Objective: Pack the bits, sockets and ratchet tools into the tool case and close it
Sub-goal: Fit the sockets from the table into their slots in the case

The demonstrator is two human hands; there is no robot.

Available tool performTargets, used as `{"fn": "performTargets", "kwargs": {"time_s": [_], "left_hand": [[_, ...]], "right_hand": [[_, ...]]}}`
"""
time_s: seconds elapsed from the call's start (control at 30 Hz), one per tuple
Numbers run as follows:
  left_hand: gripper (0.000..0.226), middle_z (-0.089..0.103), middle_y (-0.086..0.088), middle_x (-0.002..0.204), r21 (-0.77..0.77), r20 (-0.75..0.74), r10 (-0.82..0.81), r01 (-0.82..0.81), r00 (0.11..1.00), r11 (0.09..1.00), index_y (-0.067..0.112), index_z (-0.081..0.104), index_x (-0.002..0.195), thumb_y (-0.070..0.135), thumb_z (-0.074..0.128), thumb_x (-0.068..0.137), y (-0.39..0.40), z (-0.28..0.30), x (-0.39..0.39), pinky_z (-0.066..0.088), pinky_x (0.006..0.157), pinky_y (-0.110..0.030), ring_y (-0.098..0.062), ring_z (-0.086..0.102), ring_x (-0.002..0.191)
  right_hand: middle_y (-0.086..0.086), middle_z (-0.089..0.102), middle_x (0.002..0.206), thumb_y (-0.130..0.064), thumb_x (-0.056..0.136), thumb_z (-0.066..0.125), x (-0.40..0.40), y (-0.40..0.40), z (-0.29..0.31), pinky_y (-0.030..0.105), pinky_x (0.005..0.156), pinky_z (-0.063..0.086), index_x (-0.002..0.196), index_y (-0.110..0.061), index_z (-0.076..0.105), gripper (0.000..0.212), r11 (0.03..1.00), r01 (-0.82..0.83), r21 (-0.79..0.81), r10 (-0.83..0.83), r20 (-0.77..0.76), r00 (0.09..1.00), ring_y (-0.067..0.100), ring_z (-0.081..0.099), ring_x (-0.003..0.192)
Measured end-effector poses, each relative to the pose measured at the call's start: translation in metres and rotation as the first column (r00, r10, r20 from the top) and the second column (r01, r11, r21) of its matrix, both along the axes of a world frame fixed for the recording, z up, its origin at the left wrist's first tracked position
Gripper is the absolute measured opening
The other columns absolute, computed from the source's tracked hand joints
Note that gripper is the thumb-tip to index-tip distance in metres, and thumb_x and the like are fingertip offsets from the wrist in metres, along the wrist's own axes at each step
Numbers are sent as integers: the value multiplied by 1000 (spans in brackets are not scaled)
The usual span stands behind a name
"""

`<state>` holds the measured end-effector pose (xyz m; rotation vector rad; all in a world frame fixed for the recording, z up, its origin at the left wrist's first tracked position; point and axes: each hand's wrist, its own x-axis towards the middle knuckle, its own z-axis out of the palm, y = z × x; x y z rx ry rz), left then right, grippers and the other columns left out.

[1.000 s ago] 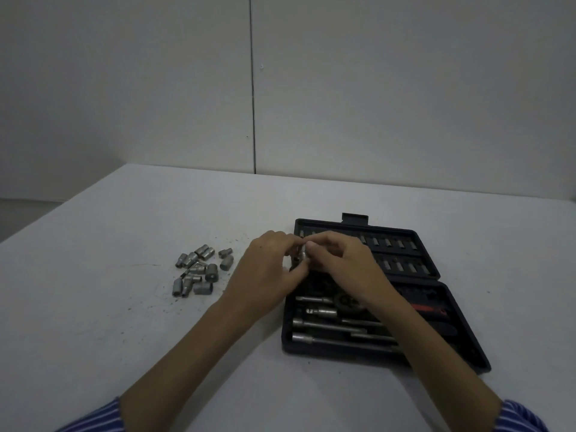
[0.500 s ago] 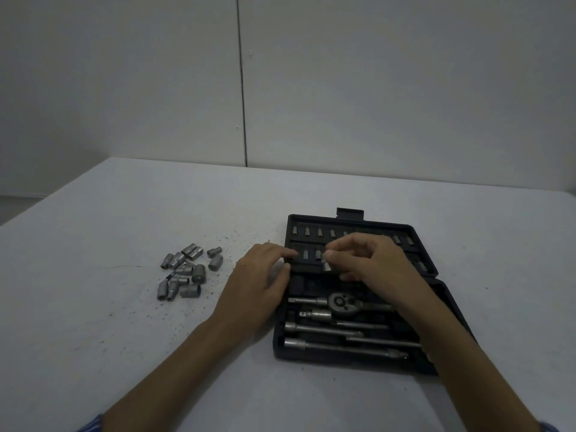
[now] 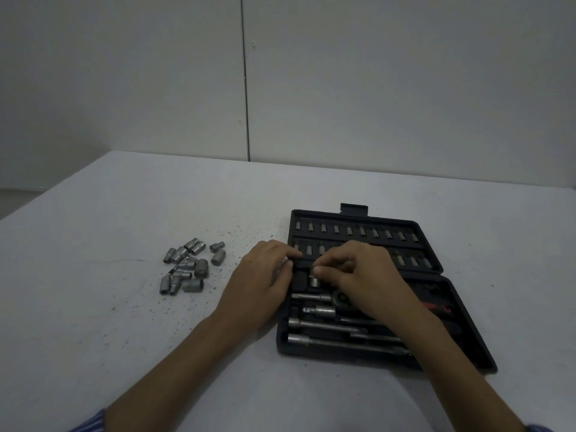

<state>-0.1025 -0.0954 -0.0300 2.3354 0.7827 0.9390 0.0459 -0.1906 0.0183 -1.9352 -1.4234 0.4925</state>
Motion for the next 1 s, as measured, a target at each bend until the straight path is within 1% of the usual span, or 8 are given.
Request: {"fn": "performTargets", "kwargs": {"time_s": [0.1, 0.17, 0.27, 0.4, 0.6, 0.77, 0.9, 1.0], "left_hand": [[26, 63, 10, 99, 1, -2, 1, -1, 1000, 1000, 17, 65, 101, 22, 43, 87, 0, 0, 1, 43, 84, -22, -4, 52, 95], [26, 63, 9, 100, -4, 7, 1, -1, 1000, 1000, 17, 65, 101, 21, 43, 87, 0, 0, 1, 43, 84, -24, -4, 53, 96], [28, 64, 8, 99, -25, 43, 2, 0, 999, 1000, 15, 66, 101, 17, 42, 87, 0, 0, 0, 45, 85, -27, -5, 55, 96], [27, 65, 7, 98, -64, 78, -9, 14, 997, 998, 14, 67, 99, 16, 43, 86, -1, 2, 0, 48, 85, -29, -6, 58, 95], [24, 63, 10, 98, -14, 32, -30, 30, 999, 999, 16, 65, 99, 20, 46, 86, -3, 3, 0, 48, 82, -24, -2, 56, 92], [24, 63, 9, 99, -16, 43, -28, 29, 999, 999, 15, 66, 99, 17, 46, 87, -3, 3, 1, 48, 82, -22, -2, 57, 92], [20, 64, 7, 98, -18, 53, -24, 25, 998, 1000, 13, 66, 99, 5, 50, 91, -3, 3, 0, 47, 82, -19, -3, 57, 92], [20, 64, 7, 98, -5, 51, -31, 31, 998, 1000, 13, 66, 100, 11, 48, 90, -3, 3, 0, 46, 81, -17, -2, 57, 91]], "right_hand": [[-11, 69, 84, -18, 89, 64, 3, 1, -2, 3, 65, 47, 97, -24, 72, 13, 999, 15, 30, -16, 13, 1000, -4, 65, 71], [-8, 68, 88, -17, 89, 62, 4, 1, -2, 7, 66, 49, 96, -25, 70, 13, 998, 32, 53, -33, 22, 999, -2, 66, 70], [-9, 68, 83, -19, 89, 63, 8, 0, 0, 13, 69, 50, 91, -27, 70, 11, 997, 59, 48, -61, 54, 997, 2, 64, 76], [-9, 68, 79, -23, 85, 67, 12, -3, 2, 12, 68, 50, 83, -30, 70, 8, 999, 40, -14, -39, 85, 996, -1, 62, 75], [-15, 68, 71, -34, 82, 69, 4, -4, 1, 28, 74, 55, 87, -34, 65, 6, 997, 17, -76, -7, 134, 991, -3, 62, 71], [-13, 69, 69, -29, 87, 63, 6, -4, 2, 34, 73, 56, 84, -33, 64, 5, 997, 32, -73, -22, 130, 991, -1, 63, 66], [-12, 69, 68, -29, 87, 63, 8, -4, 2, 36, 73, 56, 83, -33, 64, 6, 996, 36, -78, -26, 128, 992, -1, 63, 68], [-14, 68, 66, -28, 85, 66, 7, -4, 2, 35, 74, 56, 85, -32, 65, 5, 997, 26, -77, -16, 134, 991, -3, 62, 68]]}}
